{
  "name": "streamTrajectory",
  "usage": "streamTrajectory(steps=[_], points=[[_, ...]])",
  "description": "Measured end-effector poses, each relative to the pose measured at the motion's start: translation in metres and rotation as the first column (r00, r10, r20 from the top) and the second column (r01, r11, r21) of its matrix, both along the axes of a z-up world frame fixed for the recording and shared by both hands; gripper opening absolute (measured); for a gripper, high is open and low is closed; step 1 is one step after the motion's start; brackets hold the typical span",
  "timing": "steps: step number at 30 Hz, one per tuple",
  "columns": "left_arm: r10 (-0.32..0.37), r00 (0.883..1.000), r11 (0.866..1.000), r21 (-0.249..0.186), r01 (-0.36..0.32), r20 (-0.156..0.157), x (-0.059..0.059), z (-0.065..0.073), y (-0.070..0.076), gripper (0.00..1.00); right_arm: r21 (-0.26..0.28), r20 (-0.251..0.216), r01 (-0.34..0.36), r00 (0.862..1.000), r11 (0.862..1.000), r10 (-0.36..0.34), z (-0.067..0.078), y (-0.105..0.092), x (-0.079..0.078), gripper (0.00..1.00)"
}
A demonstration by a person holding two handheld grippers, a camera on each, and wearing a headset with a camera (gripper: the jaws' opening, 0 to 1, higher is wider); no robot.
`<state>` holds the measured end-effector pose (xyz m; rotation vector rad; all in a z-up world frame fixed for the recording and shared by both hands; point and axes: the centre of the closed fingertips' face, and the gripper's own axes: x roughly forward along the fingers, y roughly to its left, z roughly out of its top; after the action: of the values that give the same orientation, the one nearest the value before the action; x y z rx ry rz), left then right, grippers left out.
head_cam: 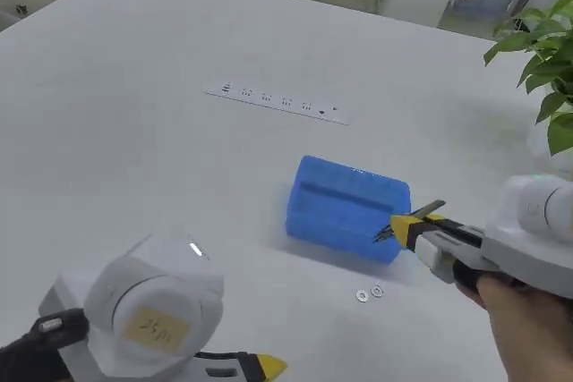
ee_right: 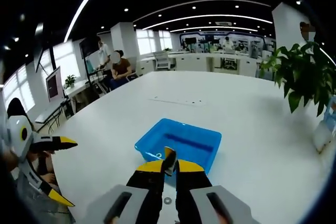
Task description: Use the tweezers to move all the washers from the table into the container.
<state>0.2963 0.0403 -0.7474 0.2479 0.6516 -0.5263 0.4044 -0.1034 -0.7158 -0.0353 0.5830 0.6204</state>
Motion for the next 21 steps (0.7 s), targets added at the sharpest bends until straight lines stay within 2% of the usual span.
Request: streamTrajectory(steps=[3,14,21], points=[[-0.002,1.000,1.000,0.001,0.002,-0.002,0.000,0.000,0.000,0.99,0.001,-0.027,0.007,1.000,1.000,-0.007,-0.010,-0.002,-0.006,0.04],[-0.007,1.000,1.000,0.017,0.008,-0.016,-0.002,-0.005,0.001,0.99,-0.066,-0.103,-0.022,0.995,0.998,0.015,-0.046,-0.001,-0.020,0.04],[-0.005,1.000,1.000,0.016,0.005,-0.021,-0.002,-0.007,0.002,0.99,-0.076,-0.131,-0.031,0.991,0.997,0.021,-0.054,-0.003,-0.024,0.04]])
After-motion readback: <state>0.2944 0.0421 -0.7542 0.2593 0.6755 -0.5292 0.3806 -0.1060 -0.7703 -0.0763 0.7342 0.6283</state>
